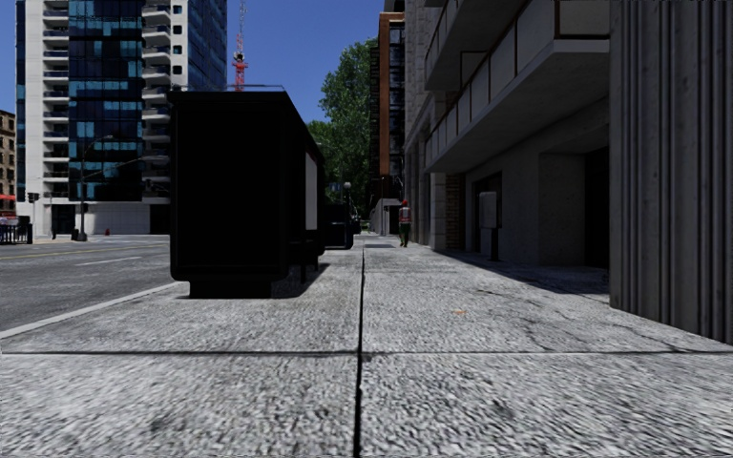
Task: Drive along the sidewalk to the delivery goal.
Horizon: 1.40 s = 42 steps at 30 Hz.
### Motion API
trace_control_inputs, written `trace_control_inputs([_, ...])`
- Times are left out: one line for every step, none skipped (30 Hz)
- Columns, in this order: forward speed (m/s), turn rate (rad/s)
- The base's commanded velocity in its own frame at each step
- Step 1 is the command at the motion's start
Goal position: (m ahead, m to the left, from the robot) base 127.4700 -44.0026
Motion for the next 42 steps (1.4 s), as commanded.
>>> trace_control_inputs([2.00,0.00])
trace_control_inputs([2.00,0.00])
trace_control_inputs([2.00,0.00])
trace_control_inputs([2.00,0.00])
trace_control_inputs([2.00,0.00])
trace_control_inputs([2.00,0.00])
trace_control_inputs([2.00,0.00])
trace_control_inputs([2.00,0.00])
trace_control_inputs([2.00,0.00])
trace_control_inputs([2.00,0.00])
trace_control_inputs([2.00,0.00])
trace_control_inputs([2.00,0.00])
trace_control_inputs([2.00,0.00])
trace_control_inputs([2.00,0.00])
trace_control_inputs([2.00,0.00])
trace_control_inputs([2.00,0.00])
trace_control_inputs([2.00,0.00])
trace_control_inputs([2.00,0.00])
trace_control_inputs([2.00,0.00])
trace_control_inputs([2.00,0.00])
trace_control_inputs([2.00,0.00])
trace_control_inputs([2.00,0.00])
trace_control_inputs([2.00,0.00])
trace_control_inputs([2.00,0.00])
trace_control_inputs([2.00,0.00])
trace_control_inputs([2.00,0.00])
trace_control_inputs([2.00,0.00])
trace_control_inputs([2.00,0.00])
trace_control_inputs([2.00,0.00])
trace_control_inputs([2.00,0.00])
trace_control_inputs([2.00,0.00])
trace_control_inputs([2.00,0.00])
trace_control_inputs([2.00,0.00])
trace_control_inputs([2.00,0.00])
trace_control_inputs([2.00,0.00])
trace_control_inputs([2.00,0.00])
trace_control_inputs([2.00,0.00])
trace_control_inputs([2.00,0.00])
trace_control_inputs([2.00,0.00])
trace_control_inputs([2.00,0.00])
trace_control_inputs([2.00,0.00])
trace_control_inputs([2.00,0.00])
